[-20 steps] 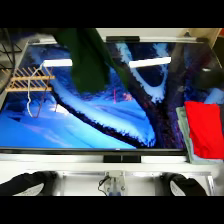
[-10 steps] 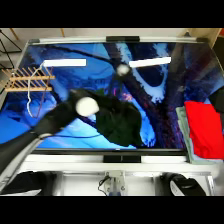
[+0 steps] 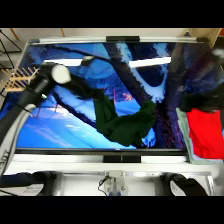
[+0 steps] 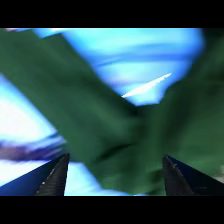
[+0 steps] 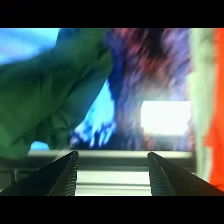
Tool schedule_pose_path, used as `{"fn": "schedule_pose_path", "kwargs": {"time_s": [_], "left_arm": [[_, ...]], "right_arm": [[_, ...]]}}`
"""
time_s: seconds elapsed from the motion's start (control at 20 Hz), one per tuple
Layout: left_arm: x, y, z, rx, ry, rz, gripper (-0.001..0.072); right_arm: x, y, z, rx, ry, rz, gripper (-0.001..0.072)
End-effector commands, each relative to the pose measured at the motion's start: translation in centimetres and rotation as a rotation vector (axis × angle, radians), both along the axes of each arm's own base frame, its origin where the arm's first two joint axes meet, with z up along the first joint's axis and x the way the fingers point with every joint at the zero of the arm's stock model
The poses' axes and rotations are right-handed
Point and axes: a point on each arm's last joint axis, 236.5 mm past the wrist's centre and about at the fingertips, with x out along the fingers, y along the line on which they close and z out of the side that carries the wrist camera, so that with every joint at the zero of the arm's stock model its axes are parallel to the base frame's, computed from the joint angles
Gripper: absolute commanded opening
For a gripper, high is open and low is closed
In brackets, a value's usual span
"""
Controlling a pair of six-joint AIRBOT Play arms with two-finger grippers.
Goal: Fold the shirts.
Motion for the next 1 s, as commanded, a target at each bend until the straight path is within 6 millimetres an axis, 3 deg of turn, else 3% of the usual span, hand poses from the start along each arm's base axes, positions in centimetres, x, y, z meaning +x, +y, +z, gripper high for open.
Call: {"fn": "schedule_pose_path", "kwargs": {"time_s": [0.0, 0.15, 0.4, 0.6, 0.8, 0.85, 0.9, 0.95], "left_arm": [[-0.7, 8.1, -4.3, 0.009, 0.218, 0.186, 0.0585], [-2.3, 6.0, -9.7, -0.157, 0.334, 0.303, 0.0598], [-2.2, 1.4, -13.9, -0.269, 0.314, 0.381, 0.0602], [-2.4, -1.3, -16.3, -0.302, 0.356, 0.401, 0.0596], [-1.5, -1.8, -16.6, -0.316, 0.32, 0.421, 0.059], [-1.4, -1.9, -16.6, -0.316, 0.314, 0.422, 0.0507], [-1.3, -1.9, -16.6, -0.317, 0.307, 0.423, 0.0356], [-1.1, -2.0, -16.6, -0.319, 0.298, 0.425, 0.032]], "right_arm": [[0.5, 1.7, -7.9, 0.056, 0.131, 0.033, 0.0548], [2.1, 2.8, -12.7, 0.098, 0.189, 0.018, 0.0548], [5.5, 3.7, -17.1, 0.13, 0.193, -0.008, 0.0548], [6.9, 3.7, -18.5, 0.129, 0.174, -0.018, 0.0548], [8.2, 3.8, -18.3, 0.142, 0.121, -0.041, 0.0548], [8.7, 4.0, -18.2, 0.16, 0.102, -0.061, 0.0548], [9.3, 4.5, -17.9, 0.181, 0.078, -0.069, 0.0549], [10.0, 4.8, -17.8, 0.2, 0.051, -0.078, 0.066]]}}
